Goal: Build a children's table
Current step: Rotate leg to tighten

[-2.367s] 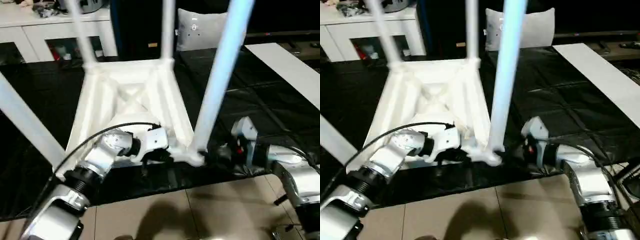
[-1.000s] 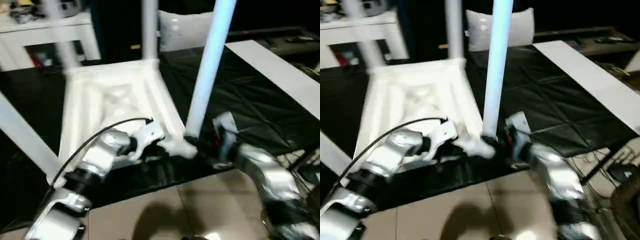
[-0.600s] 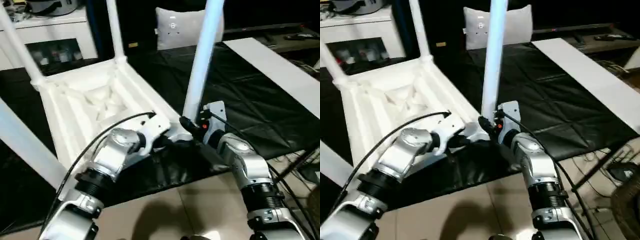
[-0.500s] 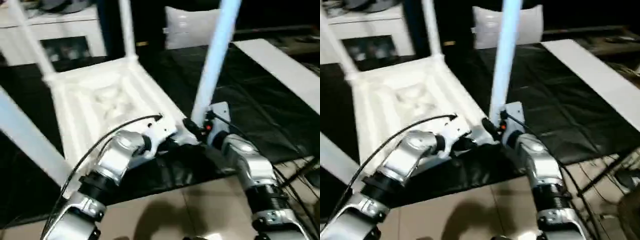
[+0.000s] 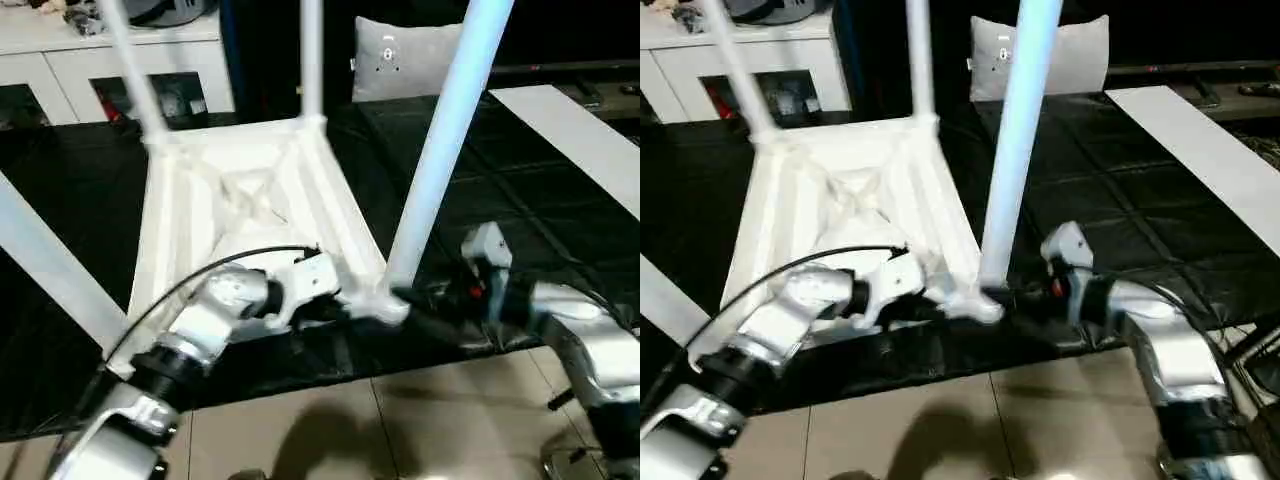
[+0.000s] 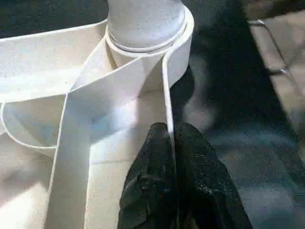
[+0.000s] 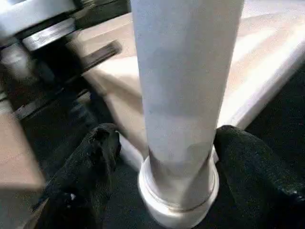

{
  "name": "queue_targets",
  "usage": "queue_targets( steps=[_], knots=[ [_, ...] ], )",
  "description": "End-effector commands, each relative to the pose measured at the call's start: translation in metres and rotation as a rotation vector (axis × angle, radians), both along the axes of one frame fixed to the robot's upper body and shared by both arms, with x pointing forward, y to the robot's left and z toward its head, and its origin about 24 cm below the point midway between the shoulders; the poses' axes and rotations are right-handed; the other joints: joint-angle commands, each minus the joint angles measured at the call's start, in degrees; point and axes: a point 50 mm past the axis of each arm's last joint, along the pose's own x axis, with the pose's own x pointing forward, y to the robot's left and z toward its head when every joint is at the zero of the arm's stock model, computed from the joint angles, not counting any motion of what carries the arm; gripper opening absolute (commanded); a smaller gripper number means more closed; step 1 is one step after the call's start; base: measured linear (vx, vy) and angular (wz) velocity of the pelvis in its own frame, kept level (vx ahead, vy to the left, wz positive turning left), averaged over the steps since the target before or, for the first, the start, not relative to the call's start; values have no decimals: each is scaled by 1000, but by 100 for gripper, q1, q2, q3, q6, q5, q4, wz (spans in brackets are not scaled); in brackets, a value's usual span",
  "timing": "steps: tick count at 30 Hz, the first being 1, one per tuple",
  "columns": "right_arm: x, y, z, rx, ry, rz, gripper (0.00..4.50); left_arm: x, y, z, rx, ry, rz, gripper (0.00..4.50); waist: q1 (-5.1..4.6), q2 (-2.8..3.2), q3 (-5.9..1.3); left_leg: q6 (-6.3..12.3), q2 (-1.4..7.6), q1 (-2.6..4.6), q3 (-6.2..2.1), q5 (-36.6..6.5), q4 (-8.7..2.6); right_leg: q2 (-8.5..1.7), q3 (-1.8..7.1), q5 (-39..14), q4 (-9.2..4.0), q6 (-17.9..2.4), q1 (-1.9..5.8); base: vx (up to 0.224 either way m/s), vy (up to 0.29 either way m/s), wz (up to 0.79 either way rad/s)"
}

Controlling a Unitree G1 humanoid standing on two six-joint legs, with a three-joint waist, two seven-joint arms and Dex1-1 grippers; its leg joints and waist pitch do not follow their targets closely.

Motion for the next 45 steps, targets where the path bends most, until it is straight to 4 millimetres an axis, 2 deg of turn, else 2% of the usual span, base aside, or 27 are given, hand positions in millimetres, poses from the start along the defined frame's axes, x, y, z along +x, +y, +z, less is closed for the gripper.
queue_targets(
  steps=[1, 5, 6, 8, 10, 14, 16, 18, 24, 27, 29, 33, 35, 36, 38, 40, 41, 42, 43, 44, 45],
  knots=[
    [-2, 4, 5, 8, -15, 71, 328, -7, -7, -3, 48, 10, -133, 0, -5, -77, -333, 551, 303, 0, -86, -882, -366, -472, 335, -2186, -482, -610, 319, 0, 0, 0],
    [-5, 4, 6, 13, 24, 170, 307, -14, 1, -1, 88, 29, -297, 0, 56, -68, -358, 534, 340, 25, -86, -762, -363, -475, 351, -1819, -416, -770, 303, 0, 0, 0],
    [-5, 4, 5, 14, 34, 186, 281, -15, 3, -1, 95, 35, -323, 0, 55, -67, -365, 542, 347, 13, -89, -727, -363, -472, 355, -1700, -390, -808, 313, 0, 0, 0],
    [-7, 6, 3, 14, 58, 235, 271, -17, 4, 0, 110, 47, -378, 0, 82, -65, -372, 574, 358, 8, -80, -670, -351, -477, 361, -1393, -338, -960, 314, 0, 0, 0],
    [-8, 8, 2, 8, 69, 263, 249, -18, 5, 1, 117, 51, -403, 0, 95, -69, -369, 576, 358, 6, -78, -663, -352, -485, 361, -1349, -334, -1008, 319, 0, 0, 0],
    [-8, 13, -2, 13, 85, 314, 221, -17, 5, 2, 132, 47, -440, 0, 111, -94, -358, 515, 340, -8, -74, -685, -357, -496, 355, -1685, -375, -862, 331, 0, 0, 0],
    [-7, 16, -2, 20, 87, 328, 202, -16, 4, 2, 130, 43, -442, 0, 107, -86, -356, 481, 339, -2, -74, -725, -357, -495, 350, -1783, -387, -844, 320, 0, 0, 0],
    [-8, 20, -3, 30, 93, 345, 197, -15, 3, 3, 121, 40, -435, 0, 102, -106, -357, 451, 343, 1, -76, -744, -363, -490, 354, -1785, -386, -831, 327, 0, 0, 0],
    [-11, 23, -4, 72, 104, 354, 192, -12, 2, 3, 55, 78, -361, 0, 115, -111, -360, 458, 337, 3, -68, -666, -358, -492, 354, -1844, -384, -808, 327, 0, 0, 0],
    [-11, 23, -2, 118, 93, 303, 192, -9, 2, 3, 21, 97, -281, 0, 115, -105, -363, 469, 339, -4, -70, -623, -354, -493, 356, -1782, -379, -827, 328, 0, 0, 0],
    [-5, 27, -6, 106, 88, 184, 191, -7, -1, 5, -22, 106, -201, 0, 102, -82, -350, 411, 347, 4, -79, -669, -371, -492, 351, -1867, -389, -820, 325, 0, 0, 0],
    [7, 39, -12, 87, 63, -46, 191, -5, -12, 6, -82, 108, -80, 0, -22, -103, -307, 213, 285, -1, -98, -940, -400, -496, 312, -2658, -498, -550, 326, 0, 0, 0],
    [16, 52, -15, 88, 59, -197, 191, -5, -23, 7, -118, 107, -4, 0, -161, -101, -302, 140, 262, -26, -116, -1012, -404, -486, 284, -2839, -534, -420, 331, 0, 0, 0],
    [19, 55, -15, 87, 61, -232, 191, -6, -26, 7, -123, 107, 9, 0, -231, -95, -310, 125, 258, -25, -121, -1037, -400, -476, 281, -2824, -538, -411, 321, 0, 0, 0],
    [25, 63, -18, 71, 62, -315, 191, -5, -34, 6, -139, 103, 47, 0, -336, -120, -315, 178, 231, -39, -120, -1042, -387, -468, 278, -2806, -556, -405, 323, 0, 0, 0],
    [42, 79, -19, 66, 66, -494, 191, 3, -49, 6, -149, 69, 160, 0, -409, -93, -319, 195, 226, -47, -112, -986, -369, -464, 286, -2732, -543, -470, 299, 0, 0, 0],
    [44, 81, -19, 66, 67, -516, 191, 4, -51, 6, -150, 64, 174, 0, -448, -90, -327, 185, 204, -41, -114, -958, -357, -454, 264, -2734, -560, -486, 298, 0, 0, 0],
    [48, 84, -18, 68, 64, -554, 191, 6, -54, 7, -155, 57, 203, 0, -459, -99, -326, 220, 200, -58, -116, -901, -359, -457, 272, -2692, -553, -462, 319, 0, 0, 0],
    [50, 87, -16, 79, 46, -557, 191, 8, -56, 9, -157, 48, 226, 0, -462, -128, -330, 252, 205, -56, -105, -891, -355, -454, 282, -2643, -548, -473, 310, 0, 0, 0],
    [51, 89, -15, 86, 33, -558, 191, 9, -58, 9, -157, 42, 241, 0, -450, -102, -337, 307, 216, -32, -102, -858, -351, -456, 297, -2526, -537, -513, 295, 0, 0, 0],
    [51, 91, -13, 90, 10, -554, 225, 9, -59, 9, -146, 35, 240, 0, -437, -106, -344, 371, 231, -39, -93, -775, -353, -449, 311, -2318, -515, -560, 296, 0, 0, 0]
  ],
)
